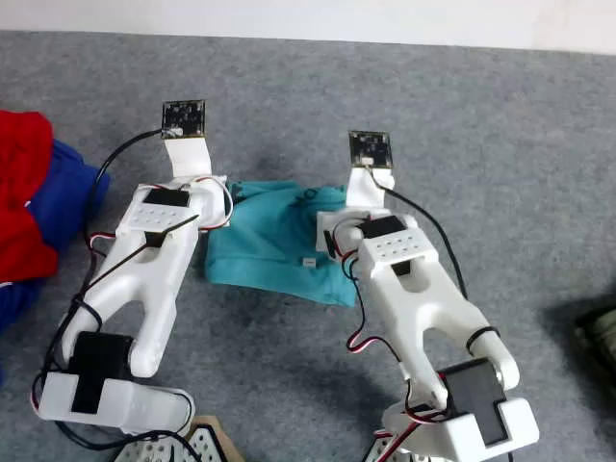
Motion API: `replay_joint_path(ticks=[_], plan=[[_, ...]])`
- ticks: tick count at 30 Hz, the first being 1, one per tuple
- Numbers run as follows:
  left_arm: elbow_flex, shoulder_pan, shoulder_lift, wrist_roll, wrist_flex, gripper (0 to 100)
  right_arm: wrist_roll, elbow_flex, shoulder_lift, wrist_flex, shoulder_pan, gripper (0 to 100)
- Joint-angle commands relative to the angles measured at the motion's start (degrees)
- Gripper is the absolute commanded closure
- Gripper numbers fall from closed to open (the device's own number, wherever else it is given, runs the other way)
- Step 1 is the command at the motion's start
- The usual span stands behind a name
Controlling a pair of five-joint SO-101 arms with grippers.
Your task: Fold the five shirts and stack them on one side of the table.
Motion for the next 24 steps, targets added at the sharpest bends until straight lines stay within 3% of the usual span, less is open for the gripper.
replay_joint_path(ticks=[1,12,24], plan=[[-2.1,-0.7,-0.2,-0.3,-0.7,99,0.6,-0.8,0.5,0.2,0.9,73.6],[-2.1,-0.7,-0.2,-0.3,-0.7,99,0.3,-15.6,18.1,5.9,0.1,73.6],[-2.3,-1.9,-0.4,-0.3,-0.7,99,-1.2,-18.8,20.1,4.8,-11.4,73.6]])
